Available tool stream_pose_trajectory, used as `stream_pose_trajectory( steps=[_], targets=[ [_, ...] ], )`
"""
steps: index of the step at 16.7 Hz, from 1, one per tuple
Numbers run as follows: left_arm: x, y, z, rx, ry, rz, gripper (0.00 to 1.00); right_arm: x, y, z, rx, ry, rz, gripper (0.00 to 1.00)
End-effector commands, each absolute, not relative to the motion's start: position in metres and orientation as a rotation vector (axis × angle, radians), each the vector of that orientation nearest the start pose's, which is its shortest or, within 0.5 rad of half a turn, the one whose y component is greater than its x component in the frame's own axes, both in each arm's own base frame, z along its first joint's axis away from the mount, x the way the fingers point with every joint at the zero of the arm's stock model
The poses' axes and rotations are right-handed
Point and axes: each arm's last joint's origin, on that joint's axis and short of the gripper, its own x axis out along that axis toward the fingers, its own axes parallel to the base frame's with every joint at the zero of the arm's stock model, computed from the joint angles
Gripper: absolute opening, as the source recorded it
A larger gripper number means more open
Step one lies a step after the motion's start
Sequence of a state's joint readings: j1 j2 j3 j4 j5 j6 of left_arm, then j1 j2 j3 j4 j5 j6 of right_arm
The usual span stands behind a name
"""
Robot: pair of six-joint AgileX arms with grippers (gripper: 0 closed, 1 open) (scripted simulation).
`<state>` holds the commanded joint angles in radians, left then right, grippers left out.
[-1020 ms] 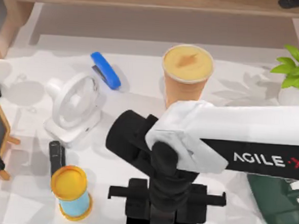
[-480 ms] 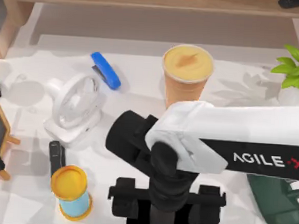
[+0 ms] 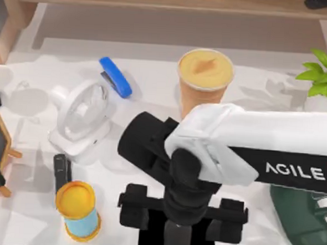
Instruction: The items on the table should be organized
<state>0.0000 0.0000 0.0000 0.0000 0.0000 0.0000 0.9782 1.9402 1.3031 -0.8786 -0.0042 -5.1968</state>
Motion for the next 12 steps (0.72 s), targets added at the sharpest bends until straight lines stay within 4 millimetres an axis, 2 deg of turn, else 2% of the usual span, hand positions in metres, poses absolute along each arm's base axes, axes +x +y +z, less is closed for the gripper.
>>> stream_pose_trajectory(
  steps=[3,6,9,12],
  targets=[
    [0.106,-0.001,0.16,0.0,0.0,0.0,1.0,0.207,0.29,0.181,0.328,1.485,-0.097,1.0],
    [0.106,-0.001,0.16,0.0,0.0,0.0,1.0,0.216,0.27,0.222,0.649,1.4,-0.202,1.0],
    [0.106,-0.001,0.16,0.0,0.0,0.0,1.0,0.223,0.239,0.262,1.061,1.299,-0.368,1.0],
    [0.106,-0.001,0.16,0.0,0.0,0.0,1.0,0.226,0.199,0.293,1.538,1.169,-0.597,1.0]
  ],
)
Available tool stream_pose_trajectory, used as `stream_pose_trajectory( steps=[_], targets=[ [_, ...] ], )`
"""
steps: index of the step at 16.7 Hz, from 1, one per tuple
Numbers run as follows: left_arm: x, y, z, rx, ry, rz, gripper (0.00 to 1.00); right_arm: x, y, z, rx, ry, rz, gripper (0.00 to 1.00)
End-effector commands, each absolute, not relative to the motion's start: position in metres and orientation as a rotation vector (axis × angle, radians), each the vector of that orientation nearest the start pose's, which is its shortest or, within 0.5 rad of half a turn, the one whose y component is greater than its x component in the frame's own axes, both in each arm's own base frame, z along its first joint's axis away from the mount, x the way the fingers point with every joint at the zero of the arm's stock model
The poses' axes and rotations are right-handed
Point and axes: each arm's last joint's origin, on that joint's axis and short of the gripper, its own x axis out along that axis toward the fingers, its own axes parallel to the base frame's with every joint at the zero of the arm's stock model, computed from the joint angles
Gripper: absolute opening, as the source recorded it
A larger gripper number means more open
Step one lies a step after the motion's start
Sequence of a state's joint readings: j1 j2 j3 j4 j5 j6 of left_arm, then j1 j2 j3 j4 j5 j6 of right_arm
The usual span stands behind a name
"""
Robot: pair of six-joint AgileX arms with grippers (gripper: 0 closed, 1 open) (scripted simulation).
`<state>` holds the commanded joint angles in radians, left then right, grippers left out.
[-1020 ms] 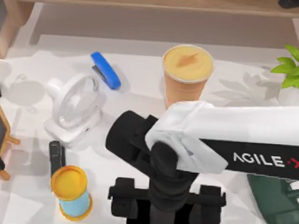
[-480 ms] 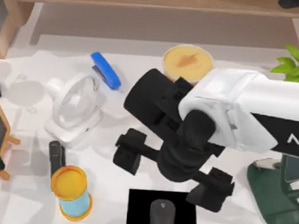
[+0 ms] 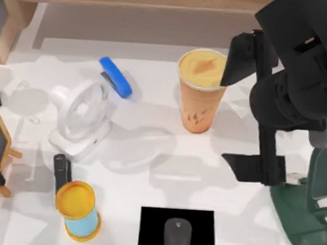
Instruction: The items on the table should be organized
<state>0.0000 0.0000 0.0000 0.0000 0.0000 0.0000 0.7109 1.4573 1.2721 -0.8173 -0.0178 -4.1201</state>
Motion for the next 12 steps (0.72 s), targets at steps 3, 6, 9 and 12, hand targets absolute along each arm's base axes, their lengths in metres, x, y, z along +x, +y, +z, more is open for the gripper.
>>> stream_pose_trajectory(
  steps=[3,6,9,12],
  targets=[
    [0.106,-0.001,0.16,0.0,0.0,0.0,1.0,0.225,0.156,0.31,2.048,0.984,-0.89,1.0],
    [0.106,-0.001,0.16,0.0,0.0,0.0,1.0,0.221,0.115,0.312,2.555,0.687,-1.25,1.0],
    [0.106,-0.001,0.16,0.0,0.0,0.0,1.0,0.218,0.077,0.301,2.999,0.182,-1.663,1.0],
    [0.106,-0.001,0.16,0.0,0.0,0.0,1.0,0.214,0.043,0.277,3.267,-0.619,-2.065,1.0]
  ],
)
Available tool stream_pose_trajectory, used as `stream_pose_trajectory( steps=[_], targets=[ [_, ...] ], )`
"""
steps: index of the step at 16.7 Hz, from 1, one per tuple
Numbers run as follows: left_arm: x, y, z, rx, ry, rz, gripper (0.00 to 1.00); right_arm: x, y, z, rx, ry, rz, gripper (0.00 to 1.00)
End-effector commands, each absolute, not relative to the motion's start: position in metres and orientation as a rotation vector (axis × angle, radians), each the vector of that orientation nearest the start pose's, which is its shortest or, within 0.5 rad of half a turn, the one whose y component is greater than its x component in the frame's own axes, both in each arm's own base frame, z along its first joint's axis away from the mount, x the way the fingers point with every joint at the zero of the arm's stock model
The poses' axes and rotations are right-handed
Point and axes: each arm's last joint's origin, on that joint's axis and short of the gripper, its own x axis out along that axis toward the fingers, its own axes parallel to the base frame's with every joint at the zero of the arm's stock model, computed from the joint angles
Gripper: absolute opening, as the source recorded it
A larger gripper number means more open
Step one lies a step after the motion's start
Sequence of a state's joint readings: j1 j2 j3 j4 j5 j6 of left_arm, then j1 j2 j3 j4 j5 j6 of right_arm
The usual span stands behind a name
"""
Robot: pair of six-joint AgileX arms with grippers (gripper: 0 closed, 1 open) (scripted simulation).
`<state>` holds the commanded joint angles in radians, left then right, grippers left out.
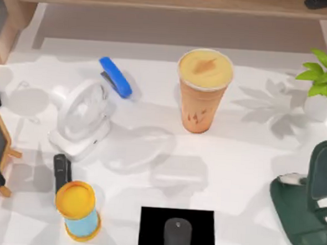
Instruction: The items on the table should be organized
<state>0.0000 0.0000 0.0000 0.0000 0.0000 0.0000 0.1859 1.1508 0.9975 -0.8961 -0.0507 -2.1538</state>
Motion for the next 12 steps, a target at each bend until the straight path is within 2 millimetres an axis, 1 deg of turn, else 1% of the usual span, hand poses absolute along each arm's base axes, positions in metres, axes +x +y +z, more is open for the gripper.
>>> stream_pose_trajectory(
  steps=[3,6,9,12],
  targets=[
    [0.106,-0.001,0.16,0.0,0.0,0.0,1.0,0.208,0.014,0.25,-1.468,0.797,1.042,1.0],
    [0.106,-0.001,0.16,0.0,0.0,0.0,1.0,0.198,-0.012,0.226,-1.014,1.108,0.785,1.0],
    [0.106,-0.001,0.16,0.0,0.0,0.0,1.0,0.188,-0.033,0.205,-0.65,1.32,0.543,1.0],
    [0.106,-0.001,0.16,0.0,0.0,0.0,1.0,0.178,-0.047,0.188,-0.386,1.454,0.355,1.0]
  ],
)
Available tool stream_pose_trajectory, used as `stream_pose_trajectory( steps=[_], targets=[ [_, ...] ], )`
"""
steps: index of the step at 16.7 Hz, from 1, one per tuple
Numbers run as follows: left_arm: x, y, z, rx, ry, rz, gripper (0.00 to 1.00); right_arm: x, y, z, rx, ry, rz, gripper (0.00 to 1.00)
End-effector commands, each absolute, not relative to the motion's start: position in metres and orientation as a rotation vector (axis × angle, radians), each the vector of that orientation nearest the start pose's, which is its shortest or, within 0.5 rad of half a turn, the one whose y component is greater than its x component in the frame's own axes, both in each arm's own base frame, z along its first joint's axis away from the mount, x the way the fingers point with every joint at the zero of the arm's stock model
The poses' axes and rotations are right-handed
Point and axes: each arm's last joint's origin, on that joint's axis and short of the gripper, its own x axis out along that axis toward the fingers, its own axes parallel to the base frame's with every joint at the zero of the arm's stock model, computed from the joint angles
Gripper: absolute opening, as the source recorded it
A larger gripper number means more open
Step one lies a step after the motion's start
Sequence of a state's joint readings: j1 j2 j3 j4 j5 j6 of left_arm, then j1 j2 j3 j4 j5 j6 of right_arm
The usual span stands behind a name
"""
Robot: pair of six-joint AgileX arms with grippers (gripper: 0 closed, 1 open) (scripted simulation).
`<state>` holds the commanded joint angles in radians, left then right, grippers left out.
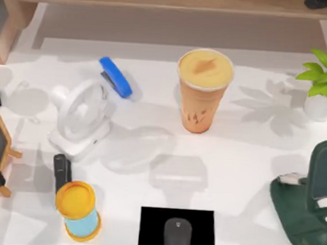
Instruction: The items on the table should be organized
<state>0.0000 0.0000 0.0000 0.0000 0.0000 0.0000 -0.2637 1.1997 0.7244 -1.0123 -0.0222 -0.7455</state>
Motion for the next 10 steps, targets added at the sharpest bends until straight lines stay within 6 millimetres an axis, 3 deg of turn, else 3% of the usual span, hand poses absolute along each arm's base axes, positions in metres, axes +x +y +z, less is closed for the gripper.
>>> stream_pose_trajectory(
  steps=[4,10],
  targets=[
    [0.1057,-0.0012,0.16,0.0,0.0,0.0,1.0,0.1703,-0.0552,0.1779,-0.217,1.527,0.227,1.0],
    [0.1057,-0.0012,0.16,0.0,0.0,0.0,1.0,0.1704,-0.0552,0.1784,-0.211,1.525,0.219,1.0]
  ],
)
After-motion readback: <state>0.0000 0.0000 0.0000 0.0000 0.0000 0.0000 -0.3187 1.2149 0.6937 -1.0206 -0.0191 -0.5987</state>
